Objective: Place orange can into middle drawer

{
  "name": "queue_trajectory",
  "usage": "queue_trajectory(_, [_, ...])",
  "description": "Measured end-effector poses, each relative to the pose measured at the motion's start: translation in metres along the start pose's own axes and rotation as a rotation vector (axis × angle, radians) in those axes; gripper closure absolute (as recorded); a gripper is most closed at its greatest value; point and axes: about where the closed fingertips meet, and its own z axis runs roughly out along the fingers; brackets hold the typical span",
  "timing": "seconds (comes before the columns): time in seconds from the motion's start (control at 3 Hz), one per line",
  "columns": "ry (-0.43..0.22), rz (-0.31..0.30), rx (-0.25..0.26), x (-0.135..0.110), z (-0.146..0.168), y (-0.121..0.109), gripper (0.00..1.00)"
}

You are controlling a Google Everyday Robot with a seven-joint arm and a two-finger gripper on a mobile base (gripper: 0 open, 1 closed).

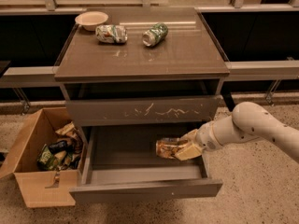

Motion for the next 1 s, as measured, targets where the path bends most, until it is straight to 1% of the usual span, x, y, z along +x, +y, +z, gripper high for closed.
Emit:
queue_trajectory(0.33, [0.035, 0.001, 0.067, 0.025, 0.022, -0.03, 1.0])
queue_trajectory(0.67, [0.055, -0.002, 0.122, 0.051, 0.051, -0.067, 1.0])
queue_trajectory(1.0, [0.048, 0.012, 0.12, 0.069, 0.081, -0.094, 1.0])
